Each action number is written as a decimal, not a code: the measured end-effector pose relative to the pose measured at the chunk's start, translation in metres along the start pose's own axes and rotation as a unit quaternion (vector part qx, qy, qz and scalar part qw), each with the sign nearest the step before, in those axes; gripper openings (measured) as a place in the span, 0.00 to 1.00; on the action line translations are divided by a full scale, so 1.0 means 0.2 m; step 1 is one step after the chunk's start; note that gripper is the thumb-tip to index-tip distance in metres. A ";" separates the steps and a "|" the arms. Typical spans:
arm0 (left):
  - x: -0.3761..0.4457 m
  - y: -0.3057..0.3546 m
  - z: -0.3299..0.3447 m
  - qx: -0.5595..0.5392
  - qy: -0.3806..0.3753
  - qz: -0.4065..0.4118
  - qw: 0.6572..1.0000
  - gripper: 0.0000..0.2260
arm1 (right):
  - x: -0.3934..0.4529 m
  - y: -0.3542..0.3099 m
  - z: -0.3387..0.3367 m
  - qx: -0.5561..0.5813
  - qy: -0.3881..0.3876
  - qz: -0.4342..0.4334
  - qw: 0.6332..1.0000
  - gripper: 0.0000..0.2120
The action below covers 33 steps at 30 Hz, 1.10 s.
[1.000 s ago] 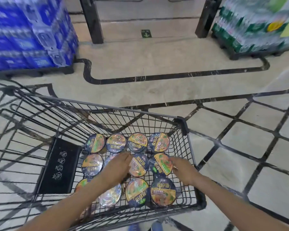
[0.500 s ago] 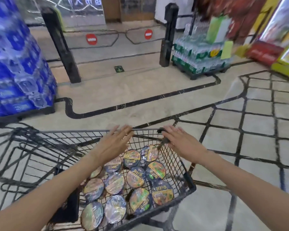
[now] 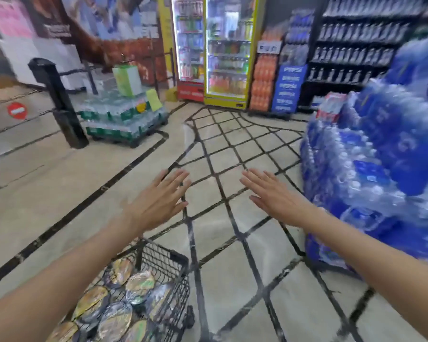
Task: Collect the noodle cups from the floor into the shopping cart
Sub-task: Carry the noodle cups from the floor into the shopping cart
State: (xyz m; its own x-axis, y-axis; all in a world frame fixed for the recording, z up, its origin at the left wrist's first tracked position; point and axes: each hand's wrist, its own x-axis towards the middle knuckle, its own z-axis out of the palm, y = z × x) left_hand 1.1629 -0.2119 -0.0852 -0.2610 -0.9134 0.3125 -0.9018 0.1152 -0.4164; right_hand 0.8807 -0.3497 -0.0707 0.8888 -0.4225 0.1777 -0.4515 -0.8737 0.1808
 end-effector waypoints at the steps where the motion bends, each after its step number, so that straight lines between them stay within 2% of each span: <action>1: 0.15 0.12 -0.04 -0.004 0.025 0.035 0.999 0.29 | -0.17 0.11 -0.02 -0.014 -0.004 0.042 0.999 0.24; 6: 0.84 0.90 -0.30 -0.037 0.127 0.189 0.973 0.27 | -1.25 0.50 -0.18 -0.083 -0.058 0.252 0.962 0.24; 10: 1.25 1.77 -0.63 -0.073 0.202 0.312 0.925 0.26 | -2.25 0.59 -0.37 -0.123 -0.081 0.384 0.911 0.25; 13: 1.44 2.49 -0.89 -0.088 0.253 0.396 0.879 0.27 | -3.00 0.54 -0.52 -0.129 -0.090 0.501 0.851 0.20; 17: 1.48 3.41 -1.27 -0.138 0.297 0.490 0.808 0.25 | -3.88 0.28 -0.73 -0.132 -0.101 0.639 0.751 0.25; 19: 1.44 3.79 -1.46 -0.157 0.313 0.528 0.774 0.25 | -4.19 0.10 -0.84 -0.120 -0.116 0.711 0.683 0.26; 25: 1.34 4.67 -1.85 -0.193 0.302 0.620 0.698 0.27 | -4.91 -0.29 -0.95 -0.122 -0.101 0.834 0.529 0.25; 29: 1.40 5.13 -1.96 -0.179 0.282 0.654 0.679 0.28 | -5.25 -0.35 -0.91 -0.113 -0.095 0.866 0.478 0.25; 33: 1.59 5.58 -2.03 -0.158 0.257 0.682 0.666 0.33 | -5.64 -0.20 -0.88 -0.092 -0.072 0.892 0.438 0.26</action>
State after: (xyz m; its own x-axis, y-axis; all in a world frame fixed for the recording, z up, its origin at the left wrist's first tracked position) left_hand -0.0672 -0.2150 -0.1033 -0.9225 0.3694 0.1117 0.2883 0.8521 -0.4369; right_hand -0.1181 0.2039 -0.1084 -0.8997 -0.4155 0.1341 -0.4243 0.9044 -0.0449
